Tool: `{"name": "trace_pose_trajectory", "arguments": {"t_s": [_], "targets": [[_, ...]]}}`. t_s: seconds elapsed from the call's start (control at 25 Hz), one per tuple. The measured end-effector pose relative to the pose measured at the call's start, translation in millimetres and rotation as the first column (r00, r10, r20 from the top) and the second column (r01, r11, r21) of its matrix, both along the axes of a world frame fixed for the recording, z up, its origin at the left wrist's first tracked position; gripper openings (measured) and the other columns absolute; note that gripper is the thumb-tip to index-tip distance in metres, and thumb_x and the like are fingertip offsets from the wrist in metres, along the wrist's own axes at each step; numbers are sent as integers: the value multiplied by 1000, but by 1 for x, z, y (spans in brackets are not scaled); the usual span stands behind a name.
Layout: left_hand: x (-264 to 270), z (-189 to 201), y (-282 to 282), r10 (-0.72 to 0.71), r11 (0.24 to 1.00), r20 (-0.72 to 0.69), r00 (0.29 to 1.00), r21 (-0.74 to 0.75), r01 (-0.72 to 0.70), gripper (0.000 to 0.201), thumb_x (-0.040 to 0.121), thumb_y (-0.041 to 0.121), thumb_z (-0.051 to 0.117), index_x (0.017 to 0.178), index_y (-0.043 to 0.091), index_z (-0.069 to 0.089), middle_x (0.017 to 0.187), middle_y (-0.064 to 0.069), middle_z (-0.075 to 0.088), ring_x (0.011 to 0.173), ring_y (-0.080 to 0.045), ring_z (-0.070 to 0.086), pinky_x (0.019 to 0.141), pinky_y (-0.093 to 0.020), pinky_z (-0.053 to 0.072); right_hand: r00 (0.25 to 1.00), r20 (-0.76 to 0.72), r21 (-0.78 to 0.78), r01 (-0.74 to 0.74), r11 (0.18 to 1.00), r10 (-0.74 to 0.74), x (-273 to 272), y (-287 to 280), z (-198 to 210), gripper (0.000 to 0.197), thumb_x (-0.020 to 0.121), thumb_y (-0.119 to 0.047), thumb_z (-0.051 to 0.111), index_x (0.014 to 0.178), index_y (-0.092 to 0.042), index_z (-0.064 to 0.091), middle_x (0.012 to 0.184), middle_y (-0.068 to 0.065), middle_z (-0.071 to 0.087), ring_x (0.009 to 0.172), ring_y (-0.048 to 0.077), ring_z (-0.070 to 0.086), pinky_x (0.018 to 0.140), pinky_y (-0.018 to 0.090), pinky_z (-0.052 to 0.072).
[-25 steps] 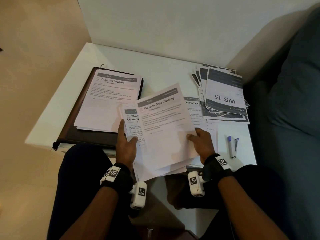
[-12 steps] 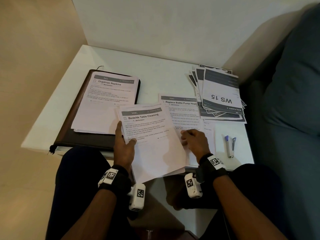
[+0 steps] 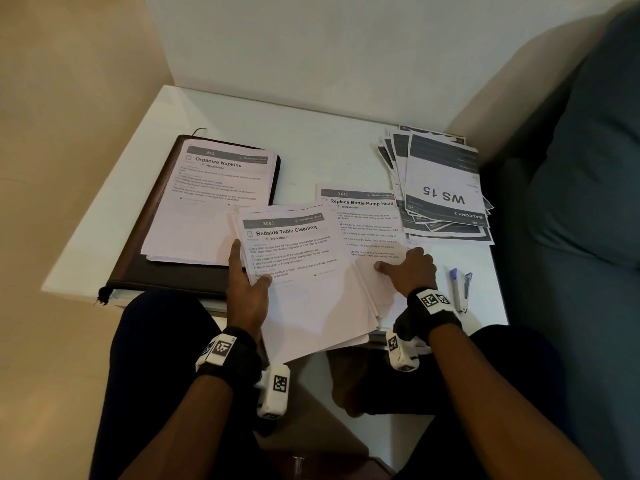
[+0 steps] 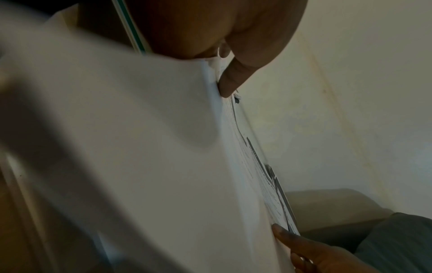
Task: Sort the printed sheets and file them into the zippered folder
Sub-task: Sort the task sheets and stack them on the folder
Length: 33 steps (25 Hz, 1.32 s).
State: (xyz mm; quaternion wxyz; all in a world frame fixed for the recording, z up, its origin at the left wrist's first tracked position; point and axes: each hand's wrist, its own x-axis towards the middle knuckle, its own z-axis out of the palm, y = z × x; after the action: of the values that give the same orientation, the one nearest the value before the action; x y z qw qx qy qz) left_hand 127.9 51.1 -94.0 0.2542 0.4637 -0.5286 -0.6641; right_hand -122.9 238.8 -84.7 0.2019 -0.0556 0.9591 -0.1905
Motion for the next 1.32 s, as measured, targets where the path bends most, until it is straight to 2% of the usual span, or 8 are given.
{"name": "trace_pose_trajectory", "arguments": {"t_s": [0.2, 0.32, 0.52, 0.68, 0.84, 0.92, 1.12, 1.32], "targets": [[2, -1, 0, 11, 1000, -4, 1000, -2, -11, 84, 97, -9, 57, 159, 39, 29, 149, 7, 54, 131, -17, 57, 111, -45, 50, 997, 60, 30, 37, 999, -38, -19, 2, -14, 106, 55, -74, 83, 131, -8, 49, 130, 19, 55, 124, 40, 50, 103, 53, 47], [1, 2, 2, 13, 1000, -13, 1000, -14, -13, 75, 97, -9, 57, 154, 37, 39, 141, 7, 59, 126, -16, 60, 104, -39, 54, 998, 61, -7, -23, 1000, 24, -18, 4, -13, 93, 60, -75, 78, 127, -12, 60, 125, 16, 62, 118, 37, 55, 100, 48, 49], [2, 7, 3, -22, 999, -30, 999, -47, 20, 59, 99, -8, 53, 144, 30, 53, 131, 3, 66, 119, -15, 64, 91, -26, 58, 1000, 17, -403, -15, 915, 24, -12, 10, 5, 22, 89, -23, 75, 109, -19, 67, 111, 6, 72, 102, 31, 69, 91, 48, 58], [3, 5, 3, -69, 995, -59, 996, -81, 64, 58, 99, -10, 49, 140, 28, 62, 134, 5, 68, 122, -15, 65, 102, -35, 56, 998, 22, -597, 61, 800, -59, -20, 16, 36, 21, 87, -17, 74, 106, -25, 73, 100, -2, 76, 91, 24, 72, 86, 47, 60], [2, -2, 3, -78, 994, -41, 996, -80, 74, 56, 97, -12, 49, 125, 30, 74, 132, 6, 70, 124, -14, 64, 113, -46, 49, 981, 37, -762, 152, 630, -192, -33, 19, 75, 23, 90, -8, 70, 113, -14, 72, 99, -3, 74, 92, 23, 70, 82, 40, 59], [2, -2, 3, -89, 992, -56, 994, -95, 83, 58, 98, -12, 50, 133, 30, 69, 136, 5, 68, 128, -16, 62, 113, -47, 49, 974, 63, -802, 179, 569, -218, -35, 22, 86, 25, 92, -6, 68, 116, -13, 70, 100, -7, 73, 91, 18, 69, 78, 36, 58], [5, 1, 6, -179, 952, -28, 984, -259, 166, 72, 97, -12, 53, 153, 33, 50, 153, 14, 54, 141, -5, 49, 119, -40, 43, 972, 101, -822, 201, 533, -211, -33, 23, 85, 24, 89, -1, 69, 106, -19, 71, 96, -11, 73, 86, 16, 66, 75, 34, 56], [3, 1, 7, -159, 960, -19, 987, -234, 151, 68, 98, -13, 53, 136, 42, 58, 152, 4, 55, 141, -11, 50, 118, -42, 43, 968, 155, -815, 237, 528, -195, -27, 21, 73, 25, 90, -2, 68, 106, -21, 71, 99, -9, 73, 88, 19, 65, 75, 34, 54]]}}
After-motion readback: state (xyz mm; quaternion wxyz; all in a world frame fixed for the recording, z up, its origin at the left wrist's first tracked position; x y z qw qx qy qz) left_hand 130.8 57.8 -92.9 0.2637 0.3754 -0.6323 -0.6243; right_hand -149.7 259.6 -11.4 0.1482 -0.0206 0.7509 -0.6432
